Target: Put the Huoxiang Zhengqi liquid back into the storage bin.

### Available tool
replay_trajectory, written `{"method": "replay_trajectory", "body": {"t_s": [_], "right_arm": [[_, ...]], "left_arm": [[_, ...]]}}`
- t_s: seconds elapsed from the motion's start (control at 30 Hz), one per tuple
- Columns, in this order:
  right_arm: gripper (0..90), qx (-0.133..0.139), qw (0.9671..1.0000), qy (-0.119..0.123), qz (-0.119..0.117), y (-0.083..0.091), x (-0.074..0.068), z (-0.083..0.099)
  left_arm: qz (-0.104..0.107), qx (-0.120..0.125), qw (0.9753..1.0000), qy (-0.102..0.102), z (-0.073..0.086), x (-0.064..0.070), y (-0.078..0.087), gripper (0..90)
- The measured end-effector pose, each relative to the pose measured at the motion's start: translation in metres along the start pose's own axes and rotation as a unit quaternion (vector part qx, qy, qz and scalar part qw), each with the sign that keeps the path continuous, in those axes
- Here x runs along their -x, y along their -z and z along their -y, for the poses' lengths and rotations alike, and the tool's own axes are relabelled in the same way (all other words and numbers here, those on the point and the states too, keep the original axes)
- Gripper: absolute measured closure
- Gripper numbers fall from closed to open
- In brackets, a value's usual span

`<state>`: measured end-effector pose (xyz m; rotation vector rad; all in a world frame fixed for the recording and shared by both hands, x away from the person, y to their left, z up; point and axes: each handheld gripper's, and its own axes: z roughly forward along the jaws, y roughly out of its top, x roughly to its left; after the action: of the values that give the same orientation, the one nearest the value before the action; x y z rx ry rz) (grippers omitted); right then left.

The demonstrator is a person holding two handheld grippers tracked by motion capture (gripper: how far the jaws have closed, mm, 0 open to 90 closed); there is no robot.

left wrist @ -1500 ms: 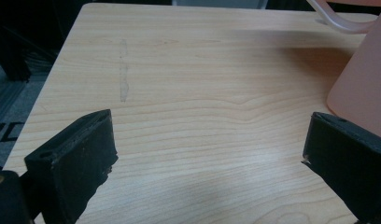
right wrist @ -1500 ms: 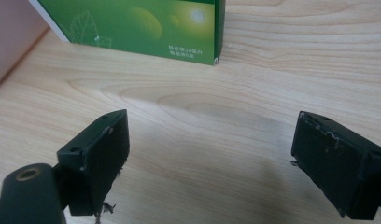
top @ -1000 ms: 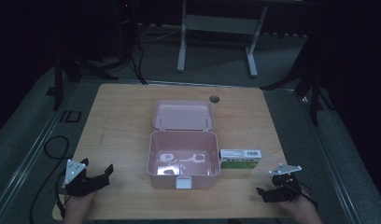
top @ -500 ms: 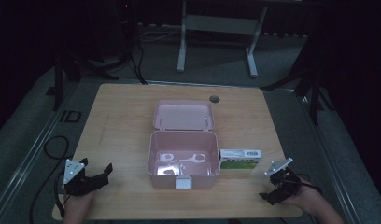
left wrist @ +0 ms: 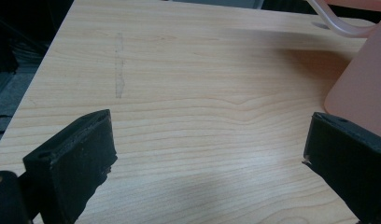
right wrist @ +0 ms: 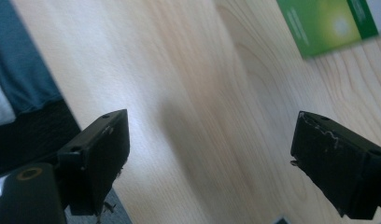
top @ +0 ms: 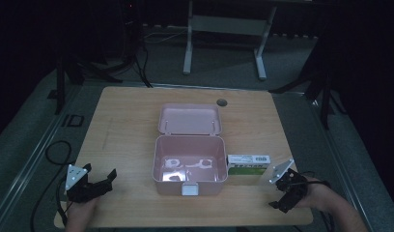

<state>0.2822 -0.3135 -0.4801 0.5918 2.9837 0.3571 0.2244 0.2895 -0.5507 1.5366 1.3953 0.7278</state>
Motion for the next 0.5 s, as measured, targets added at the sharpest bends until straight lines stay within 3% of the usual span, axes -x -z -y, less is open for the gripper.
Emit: {"method": "replay_trajectory", "body": {"t_s": [0.23,0.5], "right_arm": [[13.1,-0.023,0.9992,0.033,-0.005,0.001,-0.004,-0.014],[13.1,-0.021,0.9987,0.045,-0.012,0.003,-0.008,-0.026]], "left_arm": [[0.001,0.003,1.0000,-0.003,0.000,0.000,0.000,2.4],[0.004,0.010,0.9999,0.001,-0.002,-0.001,0.003,2.4]]}}
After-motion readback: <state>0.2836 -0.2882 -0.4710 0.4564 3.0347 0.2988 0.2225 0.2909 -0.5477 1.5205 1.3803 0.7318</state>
